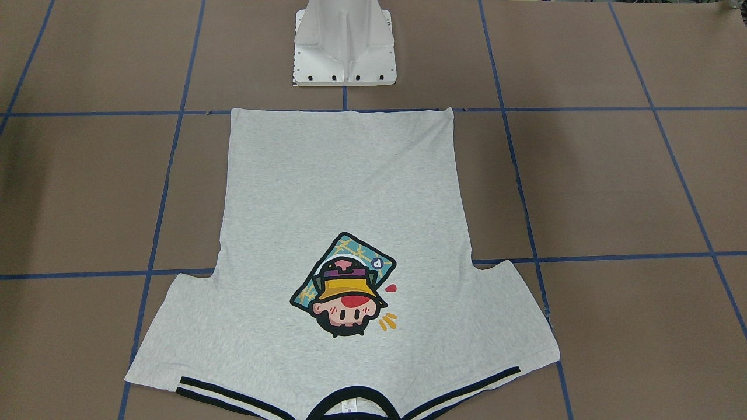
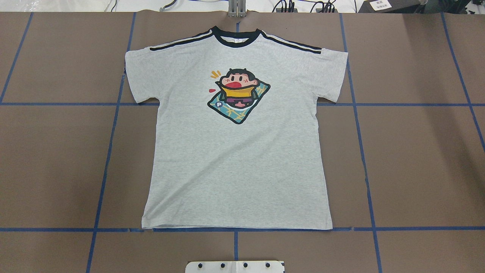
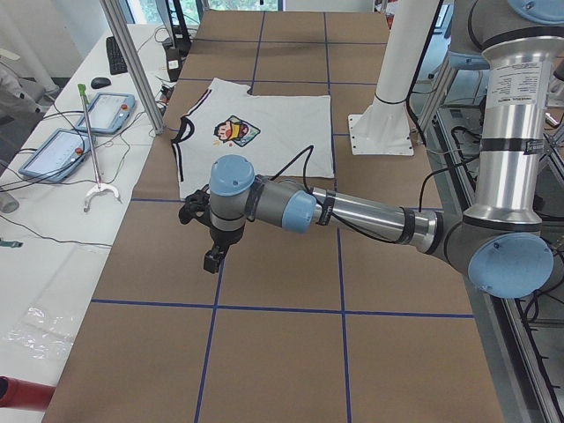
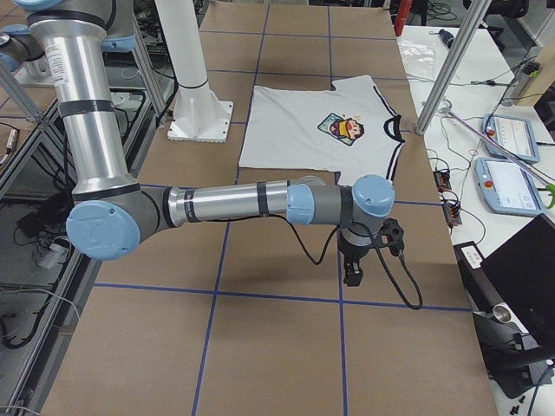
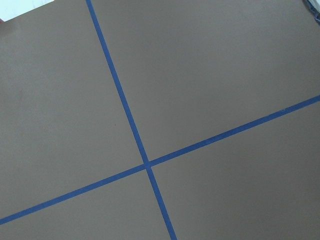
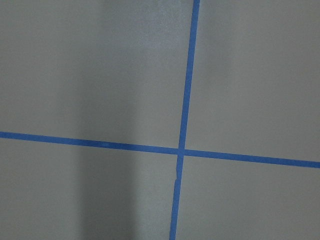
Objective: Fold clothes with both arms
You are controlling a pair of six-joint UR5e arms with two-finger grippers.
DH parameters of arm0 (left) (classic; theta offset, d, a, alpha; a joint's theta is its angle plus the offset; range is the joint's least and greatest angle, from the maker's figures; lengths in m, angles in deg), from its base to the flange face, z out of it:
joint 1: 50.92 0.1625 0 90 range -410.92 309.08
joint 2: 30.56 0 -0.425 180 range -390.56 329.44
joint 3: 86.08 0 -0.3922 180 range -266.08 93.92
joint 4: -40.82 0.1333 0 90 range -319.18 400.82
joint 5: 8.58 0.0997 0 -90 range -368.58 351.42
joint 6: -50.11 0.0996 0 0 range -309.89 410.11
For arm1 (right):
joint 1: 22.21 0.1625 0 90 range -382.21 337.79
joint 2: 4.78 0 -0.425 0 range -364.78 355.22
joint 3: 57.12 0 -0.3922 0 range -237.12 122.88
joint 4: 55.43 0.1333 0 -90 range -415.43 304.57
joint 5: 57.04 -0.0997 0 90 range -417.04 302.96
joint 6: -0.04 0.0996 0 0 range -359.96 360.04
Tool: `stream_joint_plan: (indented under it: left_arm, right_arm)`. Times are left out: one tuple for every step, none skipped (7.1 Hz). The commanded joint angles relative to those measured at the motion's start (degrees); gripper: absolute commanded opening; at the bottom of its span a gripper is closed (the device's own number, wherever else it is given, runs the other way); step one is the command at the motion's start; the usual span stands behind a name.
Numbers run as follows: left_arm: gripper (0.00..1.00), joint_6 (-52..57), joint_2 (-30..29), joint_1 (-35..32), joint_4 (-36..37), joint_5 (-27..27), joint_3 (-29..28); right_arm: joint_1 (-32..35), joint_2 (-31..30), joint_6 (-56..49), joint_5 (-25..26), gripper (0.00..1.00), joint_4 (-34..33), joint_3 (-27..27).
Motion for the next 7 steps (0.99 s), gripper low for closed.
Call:
stream_joint_plan:
  left_arm:
    - [1.00,-0.1,0.1,0.0,-0.1,0.0,-0.2]
    - [1.00,-0.3,0.1,0.0,-0.1,-0.1,-0.2]
    - [1.00,-0.3,0.1,0.0,-0.1,-0.2,-0.1]
    - [1.00,-0.3,0.1,0.0,-0.1,-0.2,0.2]
    - [1.00,-0.4,0.1,0.0,-0.1,-0.3,0.3]
    - [1.00,-0.4,0.1,0.0,-0.1,-0.3,0.4]
    - [1.00,-0.3,0.1,0.0,-0.1,-0.3,0.4]
  right_arm:
    - [-0.2,-0.9,0.4,-2.1,1.00,0.2,0.9]
    - [-0.7,-0.9,0.6,-3.7,1.00,3.9,1.0]
    - [-3.1,-1.6,0.7,-4.8,1.00,10.8,0.6]
    - [-4.8,-1.8,4.1,-5.5,1.00,14.6,0.3]
    - [-8.4,-1.3,8.0,-5.4,1.00,17.4,0.3]
    - [-11.1,-0.6,13.5,-5.3,1.00,20.8,0.1]
    - [-14.7,3.3,22.9,-4.8,1.00,24.8,-2.1]
